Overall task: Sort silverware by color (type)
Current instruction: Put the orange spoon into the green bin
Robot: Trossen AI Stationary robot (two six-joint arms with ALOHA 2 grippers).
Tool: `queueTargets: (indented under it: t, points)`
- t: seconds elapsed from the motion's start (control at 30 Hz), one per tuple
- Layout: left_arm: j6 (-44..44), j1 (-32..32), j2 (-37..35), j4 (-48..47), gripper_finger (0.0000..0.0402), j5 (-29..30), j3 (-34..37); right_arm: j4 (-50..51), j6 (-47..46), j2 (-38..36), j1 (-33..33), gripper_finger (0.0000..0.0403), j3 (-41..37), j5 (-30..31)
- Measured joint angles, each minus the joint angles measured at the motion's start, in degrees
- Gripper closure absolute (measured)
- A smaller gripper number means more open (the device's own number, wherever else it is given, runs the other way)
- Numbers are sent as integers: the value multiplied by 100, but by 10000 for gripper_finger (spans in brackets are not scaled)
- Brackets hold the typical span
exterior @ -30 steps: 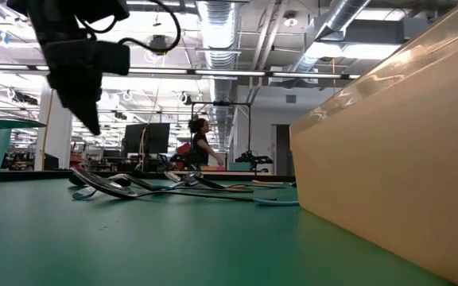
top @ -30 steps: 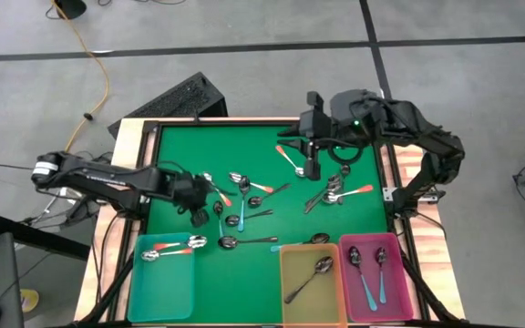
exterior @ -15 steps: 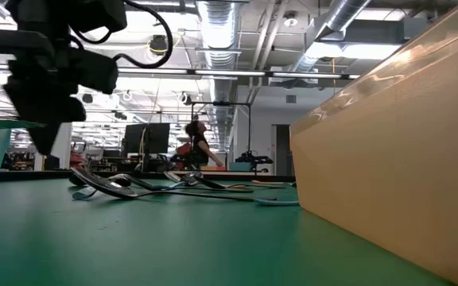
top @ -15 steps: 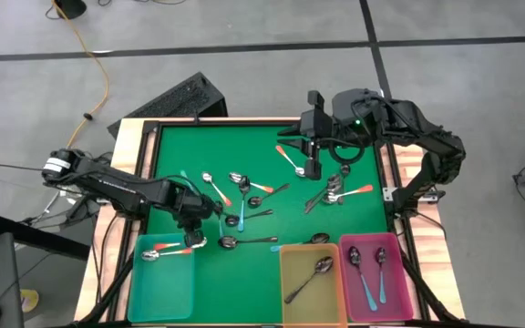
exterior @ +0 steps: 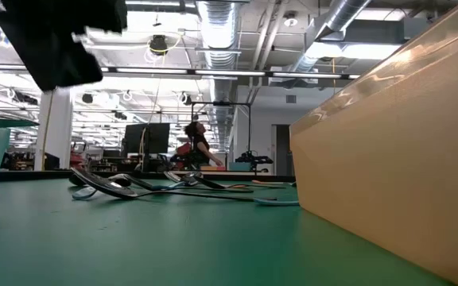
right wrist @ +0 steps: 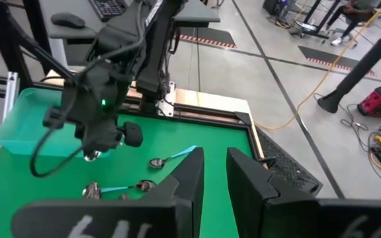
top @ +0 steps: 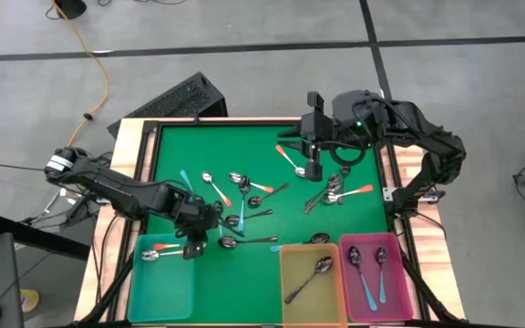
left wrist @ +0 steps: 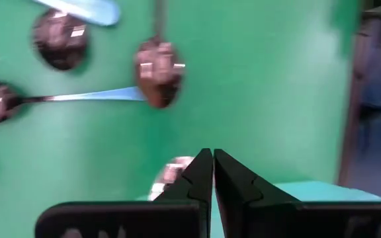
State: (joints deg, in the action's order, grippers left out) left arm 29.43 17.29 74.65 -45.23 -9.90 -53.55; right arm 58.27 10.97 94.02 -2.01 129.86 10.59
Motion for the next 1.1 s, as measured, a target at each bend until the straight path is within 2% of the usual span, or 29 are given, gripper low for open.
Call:
queueTargets:
  t: [0.1, 0.27, 0.4, 0.7, 0.9, 1.1]
  points:
    - [64, 226, 0, -46, 401, -20, -184, 35, 6, 0, -97, 321, 0, 0]
    - [121, 486, 0, -112, 401, 1221, -418, 195, 3, -32, -184, 321, 2, -1]
    - [150, 378, 61, -455, 401, 1705, -419, 313, 1, -23, -209, 321, 2, 0]
    - [-57, 313, 923, -776, 401, 1718, -417, 307, -56, -14, -205, 321, 2, -2]
    - [-266, 316, 1513, -780, 401, 928, -414, 315, -195, -11, -218, 321, 2, -2]
    - [16, 362, 1368, -832, 401, 476, -665, 382, -150, -11, -209, 321, 2, -2]
